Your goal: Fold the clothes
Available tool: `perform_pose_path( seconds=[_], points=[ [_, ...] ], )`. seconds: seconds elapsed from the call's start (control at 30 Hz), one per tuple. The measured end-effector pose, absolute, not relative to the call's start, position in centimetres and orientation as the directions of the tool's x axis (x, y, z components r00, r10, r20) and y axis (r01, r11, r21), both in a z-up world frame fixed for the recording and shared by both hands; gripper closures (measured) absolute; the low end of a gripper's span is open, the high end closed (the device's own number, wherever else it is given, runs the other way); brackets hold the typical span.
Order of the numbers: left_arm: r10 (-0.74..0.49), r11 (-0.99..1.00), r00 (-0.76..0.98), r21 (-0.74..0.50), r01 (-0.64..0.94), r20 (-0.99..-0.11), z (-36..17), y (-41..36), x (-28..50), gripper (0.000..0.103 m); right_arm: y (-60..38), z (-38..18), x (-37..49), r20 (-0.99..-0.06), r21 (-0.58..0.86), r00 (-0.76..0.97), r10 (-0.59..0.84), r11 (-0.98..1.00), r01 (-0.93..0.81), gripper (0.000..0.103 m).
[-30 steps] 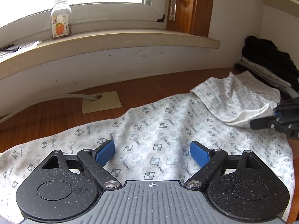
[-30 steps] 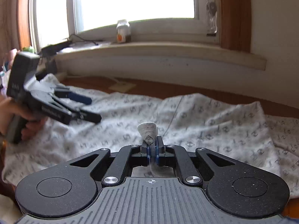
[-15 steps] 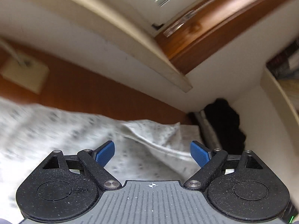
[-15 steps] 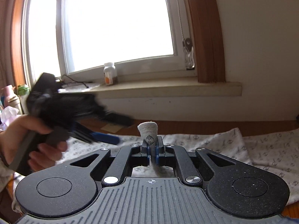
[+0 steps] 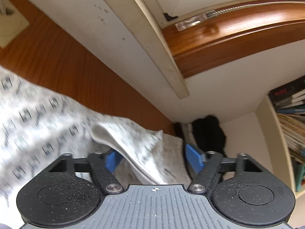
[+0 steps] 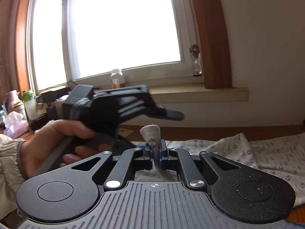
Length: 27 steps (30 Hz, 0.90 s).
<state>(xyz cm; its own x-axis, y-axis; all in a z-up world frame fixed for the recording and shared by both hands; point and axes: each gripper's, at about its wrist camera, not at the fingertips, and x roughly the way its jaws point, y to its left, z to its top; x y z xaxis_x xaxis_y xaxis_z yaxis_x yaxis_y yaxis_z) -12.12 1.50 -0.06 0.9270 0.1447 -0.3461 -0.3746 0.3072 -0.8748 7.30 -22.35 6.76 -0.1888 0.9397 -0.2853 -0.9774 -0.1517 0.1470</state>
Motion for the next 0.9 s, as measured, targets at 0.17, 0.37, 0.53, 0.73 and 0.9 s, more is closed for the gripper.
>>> perform_pose_path(
  seconds=[0.17,0.37,0.53,0.73,0.9],
  points=[
    [0.129,0.412,0.936,-0.841,-0.352,-0.328,1.1,2.1,-12.9,0.099,-22.7,7.0,5.8,-0.271,0.148,-0.236,0.933,-0.202,-0.968,0.096],
    [0.202,0.616,0.906,-0.671,-0.413,-0.372,6.1,1.1,-18.5,0.099,-21.7,8.1,1.5,-0.253,0.178,-0.357,0.899,-0.320,-0.931,0.096],
    [0.317,0.677,0.859,-0.539,-0.501,-0.401,10.1,1.0,-27.4,0.099,-19.8,9.3,-6.9,-0.243,0.161,-0.514,0.823,-0.488,-0.858,0.096],
    [0.454,0.660,0.769,-0.410,-0.630,-0.451,13.6,1.5,-39.5,0.099,-16.5,10.7,-18.5,-0.240,0.163,-0.651,0.720,-0.632,-0.758,0.096],
    [0.530,0.608,0.710,-0.376,-0.699,-0.463,15.4,2.0,-46.8,0.099,-14.5,11.4,-25.5,-0.255,0.165,-0.702,0.665,-0.685,-0.709,0.096]
  ],
)
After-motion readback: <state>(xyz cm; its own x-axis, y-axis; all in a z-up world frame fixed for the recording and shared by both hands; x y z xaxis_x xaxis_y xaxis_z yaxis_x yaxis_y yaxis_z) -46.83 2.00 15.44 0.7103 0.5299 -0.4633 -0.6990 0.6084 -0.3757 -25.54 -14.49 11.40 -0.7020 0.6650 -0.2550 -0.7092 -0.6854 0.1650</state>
